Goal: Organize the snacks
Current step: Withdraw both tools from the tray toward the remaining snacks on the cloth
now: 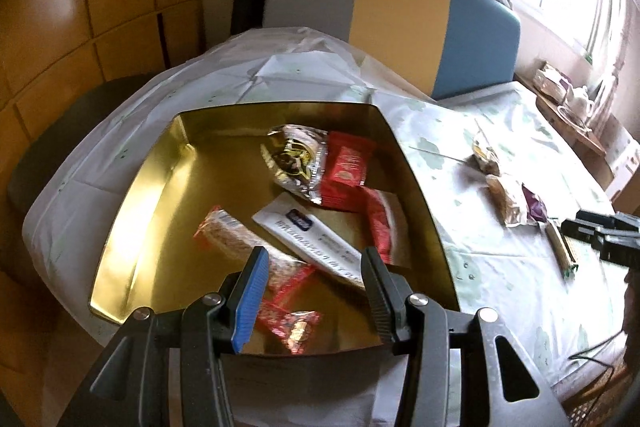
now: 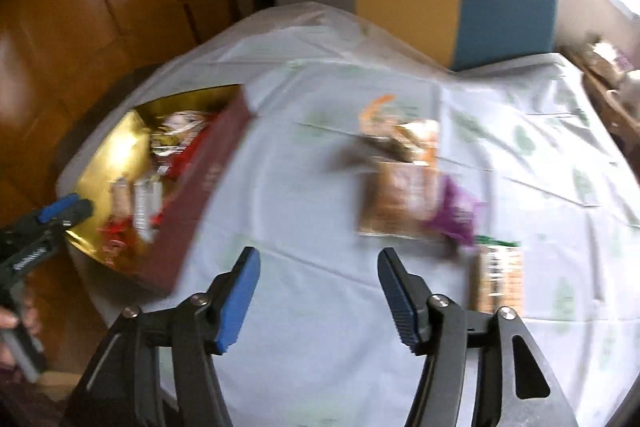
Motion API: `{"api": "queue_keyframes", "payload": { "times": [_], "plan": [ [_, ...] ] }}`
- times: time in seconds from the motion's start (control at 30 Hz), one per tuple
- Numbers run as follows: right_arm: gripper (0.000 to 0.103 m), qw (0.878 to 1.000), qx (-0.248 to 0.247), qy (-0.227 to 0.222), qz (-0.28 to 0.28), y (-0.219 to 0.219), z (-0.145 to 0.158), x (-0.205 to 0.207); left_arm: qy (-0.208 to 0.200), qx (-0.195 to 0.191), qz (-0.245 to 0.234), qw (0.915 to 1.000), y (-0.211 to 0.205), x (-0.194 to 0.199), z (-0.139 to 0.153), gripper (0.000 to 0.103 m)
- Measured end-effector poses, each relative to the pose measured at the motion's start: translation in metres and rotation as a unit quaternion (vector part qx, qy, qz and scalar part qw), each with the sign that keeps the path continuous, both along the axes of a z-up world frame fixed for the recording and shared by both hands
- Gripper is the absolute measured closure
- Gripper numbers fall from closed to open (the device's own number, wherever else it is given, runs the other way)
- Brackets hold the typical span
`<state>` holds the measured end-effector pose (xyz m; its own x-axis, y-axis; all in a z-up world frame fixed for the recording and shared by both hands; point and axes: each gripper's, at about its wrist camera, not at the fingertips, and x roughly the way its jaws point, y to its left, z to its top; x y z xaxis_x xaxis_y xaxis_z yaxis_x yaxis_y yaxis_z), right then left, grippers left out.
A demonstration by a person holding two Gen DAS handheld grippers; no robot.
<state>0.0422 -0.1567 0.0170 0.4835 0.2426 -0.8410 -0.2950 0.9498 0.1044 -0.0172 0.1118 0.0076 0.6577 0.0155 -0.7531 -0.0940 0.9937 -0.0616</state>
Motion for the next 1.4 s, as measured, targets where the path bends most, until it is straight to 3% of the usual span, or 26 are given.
{"api": "queue_keyframes", "payload": {
  "times": [0.23,0.33,0.4,0.5,1.03,1.4],
  "plan": [
    [0.033,0.995,-0.057,-0.001,-0.083,-0.085,-0.008,0.029,0.007,0.009,-0.033,0.9994,-0.027,0.007,0.001,0.054],
    [0.033,0.988,-0.045,0.012,-0.15,-0.126,-0.02,0.037,0.007,0.016,-0.048,0.9987,-0.04,0.011,0.002,0.054],
    [0.033,0.975,-0.044,0.043,-0.212,-0.15,-0.027,0.043,0.009,0.019,-0.056,0.9982,-0.047,0.014,0.002,0.054],
    [0.033,0.968,-0.013,0.056,-0.242,-0.168,-0.027,0.044,0.012,0.022,-0.069,0.9973,-0.059,0.018,0.002,0.054],
    [0.025,0.962,-0.013,0.068,-0.263,-0.173,-0.025,0.041,0.021,0.044,-0.122,0.9913,-0.11,0.031,0.0,0.054],
    [0.022,0.966,-0.01,0.066,-0.252,-0.168,-0.022,0.041,0.038,0.046,-0.152,0.9866,-0.14,0.045,-0.01,0.054]
  ]
}}
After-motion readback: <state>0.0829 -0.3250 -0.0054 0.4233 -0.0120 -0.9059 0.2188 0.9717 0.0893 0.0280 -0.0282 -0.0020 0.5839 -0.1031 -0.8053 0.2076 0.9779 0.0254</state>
